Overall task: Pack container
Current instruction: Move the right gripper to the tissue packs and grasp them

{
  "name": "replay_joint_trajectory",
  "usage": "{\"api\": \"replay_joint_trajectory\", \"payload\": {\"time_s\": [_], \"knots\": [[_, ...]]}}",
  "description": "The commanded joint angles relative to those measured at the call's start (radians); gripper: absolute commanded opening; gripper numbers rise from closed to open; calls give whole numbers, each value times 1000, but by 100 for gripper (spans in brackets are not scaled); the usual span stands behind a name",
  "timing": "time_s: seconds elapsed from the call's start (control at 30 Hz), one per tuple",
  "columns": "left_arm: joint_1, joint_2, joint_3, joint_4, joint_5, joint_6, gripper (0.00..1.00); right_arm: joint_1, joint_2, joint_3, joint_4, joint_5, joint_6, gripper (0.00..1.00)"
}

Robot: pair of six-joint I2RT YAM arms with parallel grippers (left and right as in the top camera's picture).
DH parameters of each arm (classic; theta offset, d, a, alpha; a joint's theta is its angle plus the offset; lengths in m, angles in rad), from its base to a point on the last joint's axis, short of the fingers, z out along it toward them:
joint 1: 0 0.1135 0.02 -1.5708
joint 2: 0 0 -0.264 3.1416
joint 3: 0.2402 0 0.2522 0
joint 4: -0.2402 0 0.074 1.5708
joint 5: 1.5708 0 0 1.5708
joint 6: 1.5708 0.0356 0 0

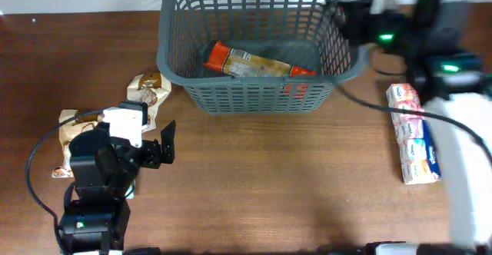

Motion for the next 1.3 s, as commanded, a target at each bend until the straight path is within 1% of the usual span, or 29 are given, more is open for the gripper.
{"api": "replay_joint_trajectory", "payload": {"time_s": [0.0,0.1,0.2,0.23,0.27,0.47,0.53,0.6,0.7,0.93,1.07,1.27], "knots": [[1,1,8,0,-8,20,99,-85,-53,97,-153,195,18,37],[1,1,8,0,-8,20,99,-179,-68,160,-380,294,16,54],[1,1,8,0,-8,20,99,-262,-83,171,-563,371,6,80],[1,1,8,0,-8,20,99,-285,-85,171,-621,393,5,87],[1,1,8,0,-8,20,99,-310,-85,171,-686,416,4,91],[1,1,8,0,-8,20,99,-367,-81,150,-975,458,-24,97],[1,1,8,0,-8,20,99,-367,-79,137,-1040,498,-24,99],[1,1,8,-1,-8,20,99,-367,-78,110,-1083,528,-24,99],[1,1,8,-4,-8,20,99,-367,-77,55,-1059,593,-46,99],[1,1,8,-4,-7,20,99,-367,-36,-88,-728,617,-357,99],[1,1,8,-16,-8,20,99,-367,12,-183,-612,618,-502,99],[1,1,8,-49,-8,20,99,-367,108,-309,-492,605,-515,99]]}}
